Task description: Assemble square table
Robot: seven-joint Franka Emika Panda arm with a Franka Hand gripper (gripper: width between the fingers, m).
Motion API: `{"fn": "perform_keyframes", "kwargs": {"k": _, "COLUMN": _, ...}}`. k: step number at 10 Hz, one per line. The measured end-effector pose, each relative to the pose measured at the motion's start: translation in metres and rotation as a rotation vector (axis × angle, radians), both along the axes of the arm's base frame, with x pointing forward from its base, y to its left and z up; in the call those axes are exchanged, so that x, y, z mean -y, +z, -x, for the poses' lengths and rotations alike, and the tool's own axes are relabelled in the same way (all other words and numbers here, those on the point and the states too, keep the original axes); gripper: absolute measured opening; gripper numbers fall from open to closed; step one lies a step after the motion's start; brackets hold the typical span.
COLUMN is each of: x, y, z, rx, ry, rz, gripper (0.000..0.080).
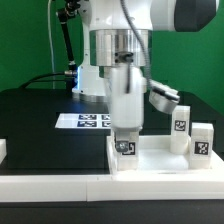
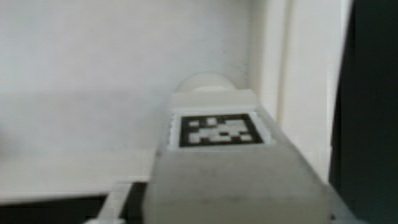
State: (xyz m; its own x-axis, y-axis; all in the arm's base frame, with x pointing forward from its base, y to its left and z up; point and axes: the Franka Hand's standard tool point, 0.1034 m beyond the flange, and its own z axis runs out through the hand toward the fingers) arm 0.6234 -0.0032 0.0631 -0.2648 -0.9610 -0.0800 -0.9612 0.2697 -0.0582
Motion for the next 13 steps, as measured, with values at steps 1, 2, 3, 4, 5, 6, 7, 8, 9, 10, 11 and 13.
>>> {"fn": "perform_keyframes", "kwargs": {"k": 1, "x": 0.0, "y": -0.002, "z": 0.0, "rx": -0.01, "ry": -0.094, "rz": -0.009, "gripper": 0.0288}}
{"fn": "perform_keyframes", "kwargs": {"k": 2, "x": -0.001, "y": -0.002, "z": 0.0, "rx": -0.01, "ry": -0.155, "rz": -0.011, "gripper": 0.029}}
{"fn": "perform_keyframes", "kwargs": {"k": 3, "x": -0.001, "y": -0.002, "z": 0.0, "rx": -0.014, "ry": -0.211, "rz": -0.015, "gripper": 0.0295}}
{"fn": "perform_keyframes", "kwargs": {"k": 4, "x": -0.001, "y": -0.002, "z": 0.0, "rx": -0.016, "ry": -0.242, "rz": -0.015, "gripper": 0.0295}}
{"fn": "perform_keyframes", "kwargs": {"k": 5, "x": -0.001, "y": -0.002, "z": 0.0, "rx": -0.017, "ry": -0.26, "rz": -0.013, "gripper": 0.0301}}
{"fn": "perform_keyframes", "kwargs": {"k": 6, "x": -0.001, "y": -0.001, "z": 0.001, "rx": -0.019, "ry": -0.294, "rz": -0.013, "gripper": 0.0301}}
{"fn": "perform_keyframes", "kwargs": {"k": 7, "x": -0.002, "y": -0.002, "z": 0.001, "rx": -0.021, "ry": -0.318, "rz": -0.016, "gripper": 0.0357}}
{"fn": "perform_keyframes", "kwargs": {"k": 8, "x": -0.002, "y": -0.002, "z": 0.001, "rx": -0.021, "ry": -0.311, "rz": -0.016, "gripper": 0.0495}}
{"fn": "perform_keyframes", "kwargs": {"k": 9, "x": -0.002, "y": -0.002, "z": 0.001, "rx": -0.021, "ry": -0.311, "rz": -0.015, "gripper": 0.0598}}
{"fn": "perform_keyframes", "kwargs": {"k": 10, "x": -0.003, "y": 0.0, "z": 0.0, "rx": -0.019, "ry": -0.309, "rz": -0.016, "gripper": 0.0598}}
{"fn": "perform_keyframes", "kwargs": {"k": 11, "x": -0.007, "y": 0.008, "z": -0.002, "rx": -0.008, "ry": -0.299, "rz": -0.024, "gripper": 0.064}}
{"fn": "perform_keyframes", "kwargs": {"k": 13, "x": -0.006, "y": 0.038, "z": -0.008, "rx": 0.03, "ry": -0.282, "rz": -0.049, "gripper": 0.0648}}
